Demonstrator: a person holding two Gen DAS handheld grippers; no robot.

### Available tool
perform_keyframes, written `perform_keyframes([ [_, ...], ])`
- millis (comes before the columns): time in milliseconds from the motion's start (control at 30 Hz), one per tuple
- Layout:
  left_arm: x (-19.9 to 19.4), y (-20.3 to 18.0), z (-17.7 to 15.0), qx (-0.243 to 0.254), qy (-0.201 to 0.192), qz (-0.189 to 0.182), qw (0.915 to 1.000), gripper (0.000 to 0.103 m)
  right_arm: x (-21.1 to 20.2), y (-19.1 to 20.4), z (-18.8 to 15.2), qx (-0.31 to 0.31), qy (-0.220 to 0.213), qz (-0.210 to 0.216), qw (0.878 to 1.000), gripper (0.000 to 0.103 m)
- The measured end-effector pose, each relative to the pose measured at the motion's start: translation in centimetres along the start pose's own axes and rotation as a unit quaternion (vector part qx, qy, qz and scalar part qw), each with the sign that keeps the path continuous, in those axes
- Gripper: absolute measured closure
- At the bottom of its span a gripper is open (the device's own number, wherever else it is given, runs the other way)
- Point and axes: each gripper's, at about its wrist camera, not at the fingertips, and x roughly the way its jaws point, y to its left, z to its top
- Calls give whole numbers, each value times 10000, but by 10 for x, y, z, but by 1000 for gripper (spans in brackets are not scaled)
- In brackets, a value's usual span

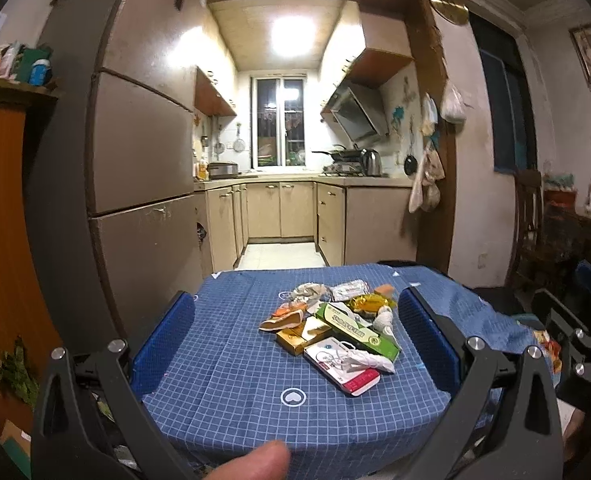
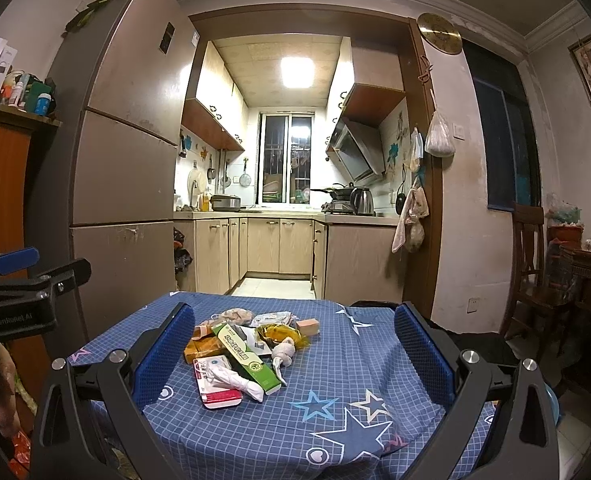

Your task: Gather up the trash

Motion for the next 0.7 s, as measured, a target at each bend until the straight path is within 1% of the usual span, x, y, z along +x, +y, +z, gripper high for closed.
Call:
perform_keyframes([
  [100, 5, 5, 1, -155, 94, -500, 9986, 5, 1, 0, 0, -3, 9, 5, 10000, 4],
  [133, 5, 7, 1, -205, 97, -548, 9982, 5, 0, 0, 0, -6, 5, 12, 10000, 4],
  [233, 6, 8, 2, -98, 131, -370, 9992, 5, 1, 1, 0, -12, 6, 13, 10000, 4],
  [333, 11, 11, 2, -132, 336, -297, 9989, 5, 1, 1, 0, -11, 4, 11, 10000, 4],
  [400, 12, 5, 1, -24, 321, -231, 9992, 5, 2, 2, 0, -24, 9, 19, 10000, 4],
  [433, 12, 5, 0, 29, 303, -133, 9994, 5, 3, 3, -2, -43, 8, 20, 10000, 4],
  [700, 10, 8, -1, 3, 282, -58, 9996, 5, 5, 4, -3, -53, 11, 29, 10000, 4],
])
